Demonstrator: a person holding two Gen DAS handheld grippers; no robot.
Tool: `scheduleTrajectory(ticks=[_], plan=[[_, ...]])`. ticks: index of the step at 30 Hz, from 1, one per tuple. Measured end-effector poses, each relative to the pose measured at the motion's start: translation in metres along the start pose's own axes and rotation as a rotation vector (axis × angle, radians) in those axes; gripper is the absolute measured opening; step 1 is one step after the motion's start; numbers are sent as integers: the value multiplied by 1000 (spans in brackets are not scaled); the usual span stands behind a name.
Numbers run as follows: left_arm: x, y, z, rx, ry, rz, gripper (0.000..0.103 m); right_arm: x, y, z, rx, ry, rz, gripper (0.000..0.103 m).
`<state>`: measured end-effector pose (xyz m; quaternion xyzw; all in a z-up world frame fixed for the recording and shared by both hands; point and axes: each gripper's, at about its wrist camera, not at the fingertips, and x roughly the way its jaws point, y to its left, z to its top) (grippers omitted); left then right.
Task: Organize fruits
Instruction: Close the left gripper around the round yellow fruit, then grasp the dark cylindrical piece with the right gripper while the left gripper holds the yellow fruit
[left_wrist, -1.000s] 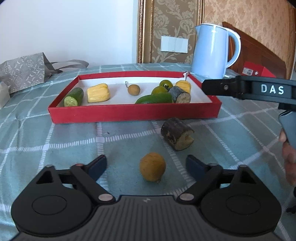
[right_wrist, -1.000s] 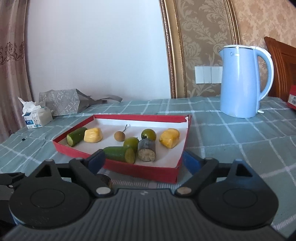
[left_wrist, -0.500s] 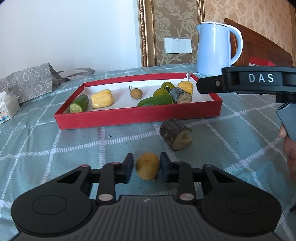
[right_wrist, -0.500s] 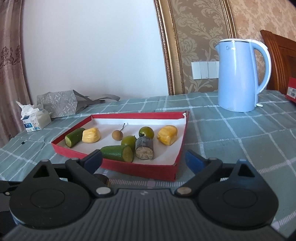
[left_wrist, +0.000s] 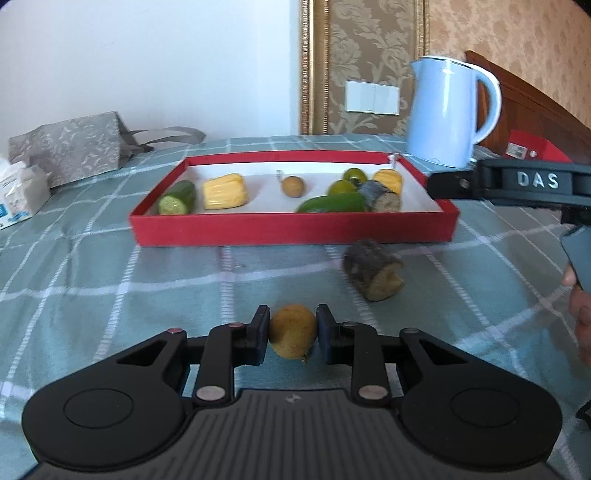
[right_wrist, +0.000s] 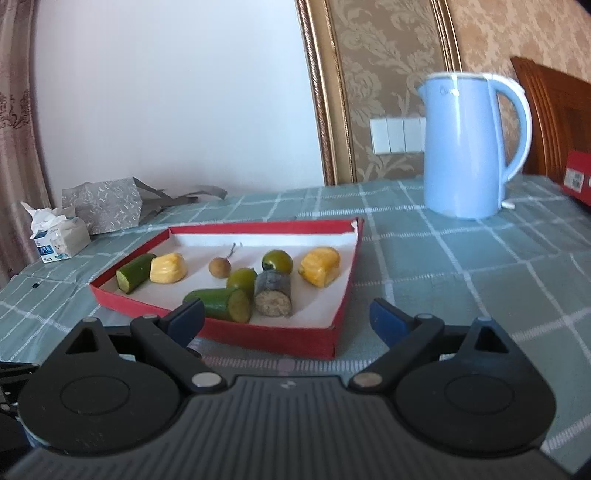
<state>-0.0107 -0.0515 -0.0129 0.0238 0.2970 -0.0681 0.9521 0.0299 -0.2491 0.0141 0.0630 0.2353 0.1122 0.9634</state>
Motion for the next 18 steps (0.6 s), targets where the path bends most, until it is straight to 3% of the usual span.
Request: scheduleTrajectory(ticks=[18], plan=[[-6, 69, 8, -139, -42, 116, 26, 12, 57, -24, -251, 55, 0, 90]])
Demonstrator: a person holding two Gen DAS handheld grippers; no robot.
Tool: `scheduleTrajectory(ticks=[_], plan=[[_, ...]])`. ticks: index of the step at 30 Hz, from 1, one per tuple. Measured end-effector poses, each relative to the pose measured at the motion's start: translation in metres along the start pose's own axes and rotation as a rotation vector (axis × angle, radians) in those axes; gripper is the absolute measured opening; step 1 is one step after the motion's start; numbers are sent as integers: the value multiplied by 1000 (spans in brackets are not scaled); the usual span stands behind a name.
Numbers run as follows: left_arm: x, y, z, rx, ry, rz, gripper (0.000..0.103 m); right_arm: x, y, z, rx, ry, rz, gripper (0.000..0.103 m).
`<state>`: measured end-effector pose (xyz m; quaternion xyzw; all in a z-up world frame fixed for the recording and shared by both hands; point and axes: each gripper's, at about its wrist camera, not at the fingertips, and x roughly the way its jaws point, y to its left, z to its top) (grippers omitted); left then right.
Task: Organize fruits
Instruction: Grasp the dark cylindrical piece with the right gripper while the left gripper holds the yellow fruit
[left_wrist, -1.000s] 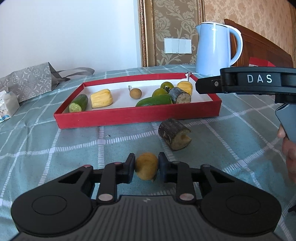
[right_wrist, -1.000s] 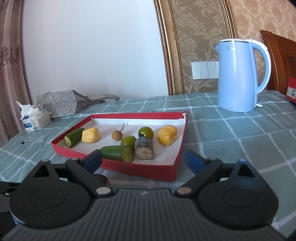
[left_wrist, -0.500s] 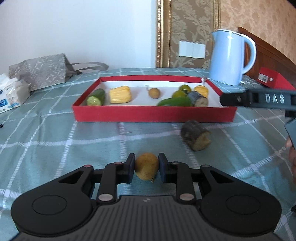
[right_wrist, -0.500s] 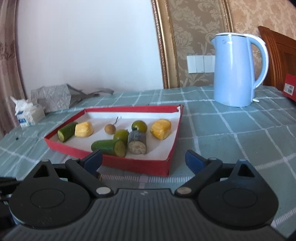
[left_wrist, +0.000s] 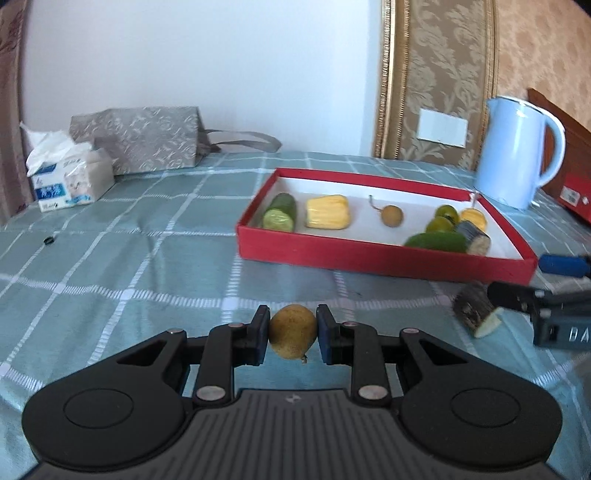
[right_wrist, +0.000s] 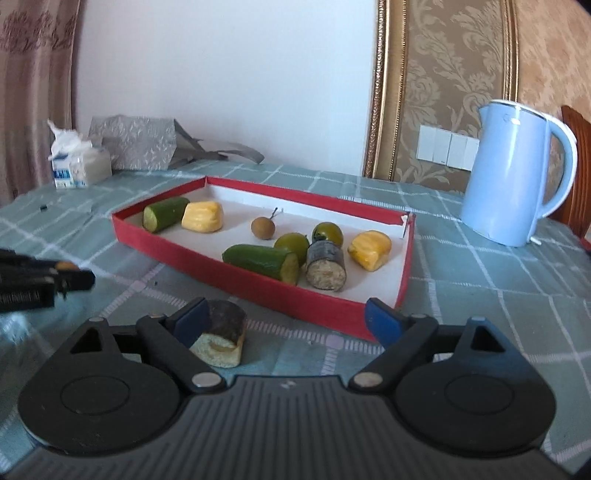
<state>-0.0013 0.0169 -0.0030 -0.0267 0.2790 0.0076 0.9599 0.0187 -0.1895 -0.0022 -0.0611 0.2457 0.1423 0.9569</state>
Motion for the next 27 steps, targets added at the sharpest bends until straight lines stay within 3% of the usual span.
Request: scheduleTrajectory(ticks=[8, 14, 15, 20, 22, 27], plan=[[6, 7, -2, -30, 22, -24, 26, -1, 3, 2, 43, 0, 63, 89], [6, 7, -2, -34, 23, -37, 26, 4, 19, 1, 6, 24, 59, 89], [6, 7, -2, -35, 22, -36, 26, 7, 23, 0, -6, 38, 58, 87], [8, 8, -2, -44, 28, -44, 26, 19, 35, -1, -36, 88, 50, 57], [7, 7, -2, -44, 26, -47, 26, 24, 37, -3, -43, 116, 53, 51], [7, 7, -3, -46, 30, -52, 26, 25, 34, -3, -35, 115, 52, 51]])
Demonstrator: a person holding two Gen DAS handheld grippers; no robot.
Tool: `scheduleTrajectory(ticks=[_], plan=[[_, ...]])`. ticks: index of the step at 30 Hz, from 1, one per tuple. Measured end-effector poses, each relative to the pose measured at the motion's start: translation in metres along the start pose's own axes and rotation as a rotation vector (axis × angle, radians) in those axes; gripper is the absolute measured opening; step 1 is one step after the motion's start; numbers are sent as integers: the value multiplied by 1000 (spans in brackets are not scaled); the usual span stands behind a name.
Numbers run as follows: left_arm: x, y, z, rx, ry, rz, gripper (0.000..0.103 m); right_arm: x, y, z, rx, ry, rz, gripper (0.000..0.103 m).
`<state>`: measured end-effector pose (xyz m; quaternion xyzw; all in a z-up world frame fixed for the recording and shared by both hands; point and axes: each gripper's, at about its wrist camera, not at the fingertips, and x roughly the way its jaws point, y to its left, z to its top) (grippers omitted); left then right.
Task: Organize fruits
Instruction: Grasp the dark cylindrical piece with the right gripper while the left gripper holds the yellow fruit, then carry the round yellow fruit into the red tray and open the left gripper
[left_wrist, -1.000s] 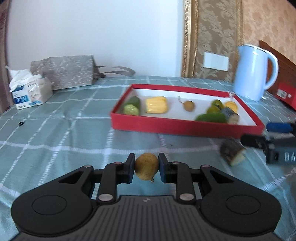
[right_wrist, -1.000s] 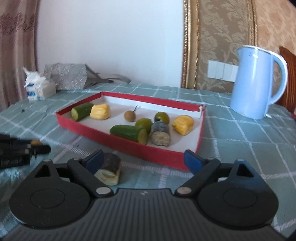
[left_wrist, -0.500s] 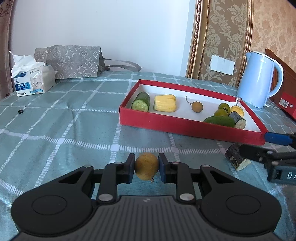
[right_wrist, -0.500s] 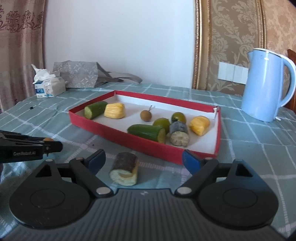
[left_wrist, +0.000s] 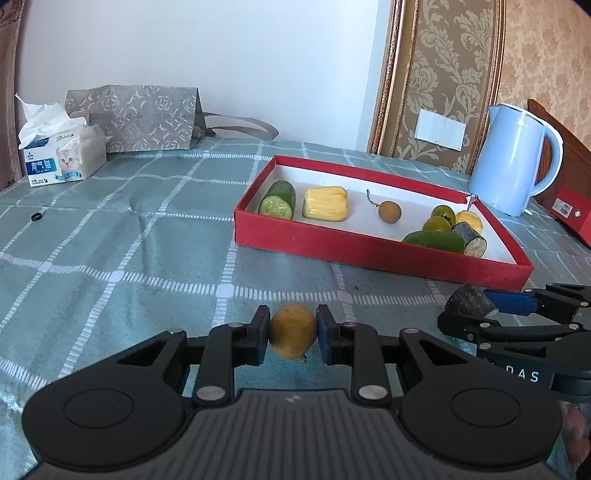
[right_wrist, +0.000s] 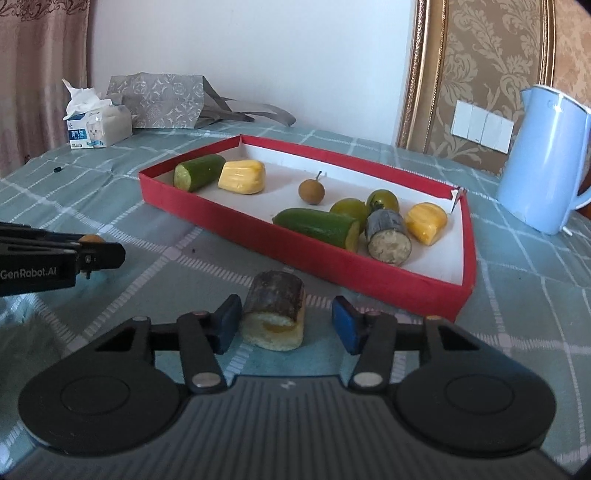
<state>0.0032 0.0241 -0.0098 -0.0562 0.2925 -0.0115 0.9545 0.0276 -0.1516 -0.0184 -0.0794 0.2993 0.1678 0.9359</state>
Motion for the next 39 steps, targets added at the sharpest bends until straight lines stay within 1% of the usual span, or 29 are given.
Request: scheduleTrajectory(ticks=[3, 6, 11, 16, 19, 21, 29, 34, 39], plan=[[1, 0, 0, 3, 3, 2, 26, 2, 0, 0, 4, 6, -20, 61], [1, -2, -1, 11, 6, 3, 26, 3, -4, 0, 25, 10, -5, 61], [2, -4, -2, 20, 8, 8, 26, 3, -4, 0, 17, 7, 0, 57], [3, -4, -2, 26, 7, 12, 26, 0, 0, 0, 5, 0, 27, 39], [4, -5, -3, 37, 6, 17, 26, -1, 2, -1, -4, -1, 33, 34], [4, -5, -3, 41, 5, 19, 26, -2, 2, -2, 2, -3, 33, 32], [4, -5, -3, 41, 5, 20, 26, -7, -9, -4, 48, -1, 46, 32], [4, -5, -3, 42, 5, 20, 26, -15, -21, -6, 81, -7, 21, 32], [4, -5, -3, 42, 5, 20, 26, -21, -32, -13, 98, -10, -30, 32]])
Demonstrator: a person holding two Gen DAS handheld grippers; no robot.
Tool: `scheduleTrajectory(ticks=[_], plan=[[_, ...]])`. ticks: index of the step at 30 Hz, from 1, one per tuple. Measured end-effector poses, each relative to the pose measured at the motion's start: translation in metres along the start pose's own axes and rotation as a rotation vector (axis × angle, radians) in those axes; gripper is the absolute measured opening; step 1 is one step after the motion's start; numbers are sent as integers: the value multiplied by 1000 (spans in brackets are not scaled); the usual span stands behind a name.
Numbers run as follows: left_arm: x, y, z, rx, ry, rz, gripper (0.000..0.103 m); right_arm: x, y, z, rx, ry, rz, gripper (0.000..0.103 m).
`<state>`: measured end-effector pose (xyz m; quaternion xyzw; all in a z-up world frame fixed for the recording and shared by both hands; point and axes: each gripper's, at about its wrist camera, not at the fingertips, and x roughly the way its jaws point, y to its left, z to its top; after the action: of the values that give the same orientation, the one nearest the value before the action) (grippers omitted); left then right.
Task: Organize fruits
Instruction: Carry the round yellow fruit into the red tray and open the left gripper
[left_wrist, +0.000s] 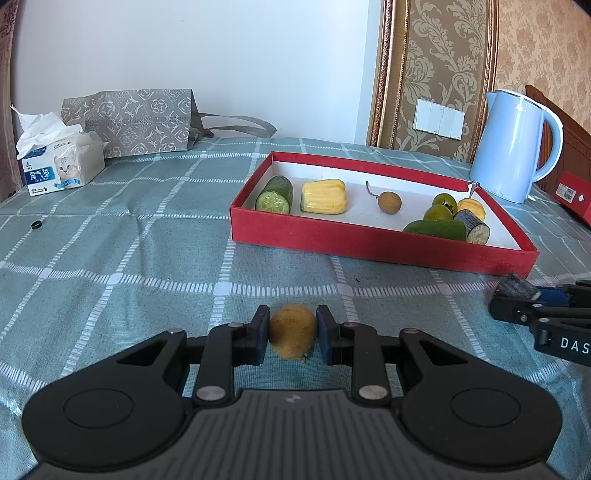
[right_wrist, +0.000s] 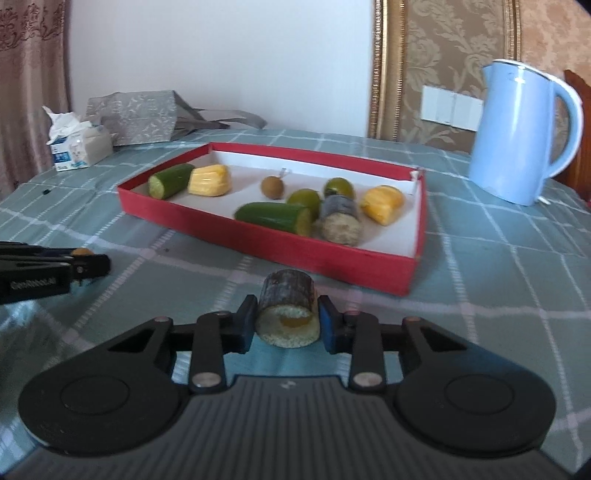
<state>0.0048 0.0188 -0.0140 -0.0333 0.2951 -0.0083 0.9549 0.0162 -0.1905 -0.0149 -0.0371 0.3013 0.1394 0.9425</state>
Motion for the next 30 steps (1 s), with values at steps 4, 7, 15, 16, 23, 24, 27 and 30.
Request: scheduleTrajectory(ticks=[4, 7, 15, 16, 23, 24, 27, 30], plan=[[-1, 0, 0, 3, -5, 3, 26, 1, -7, -3, 17, 12, -12, 32], [-4, -1, 1, 10, -21, 4, 26, -3, -8, -3, 20, -2, -17, 32], [-10, -3, 4, 4, -41, -35, 26, -7, -12, -5, 20, -7, -28, 32], [-12, -5, 6, 11, -52, -36, 26, -6, -11, -6, 19, -3, -29, 32], [0, -28, 32, 67, -76, -42, 26, -3, -11, -7, 13, 11, -26, 32], [3, -30, 36, 72, -80, -44, 26, -3, -10, -7, 10, 11, -27, 32], [14, -39, 48, 90, -85, -41, 26, -3, -10, -7, 8, 12, -28, 33], [27, -46, 59, 103, -80, -41, 26, -2, -9, -7, 4, 12, -30, 33]])
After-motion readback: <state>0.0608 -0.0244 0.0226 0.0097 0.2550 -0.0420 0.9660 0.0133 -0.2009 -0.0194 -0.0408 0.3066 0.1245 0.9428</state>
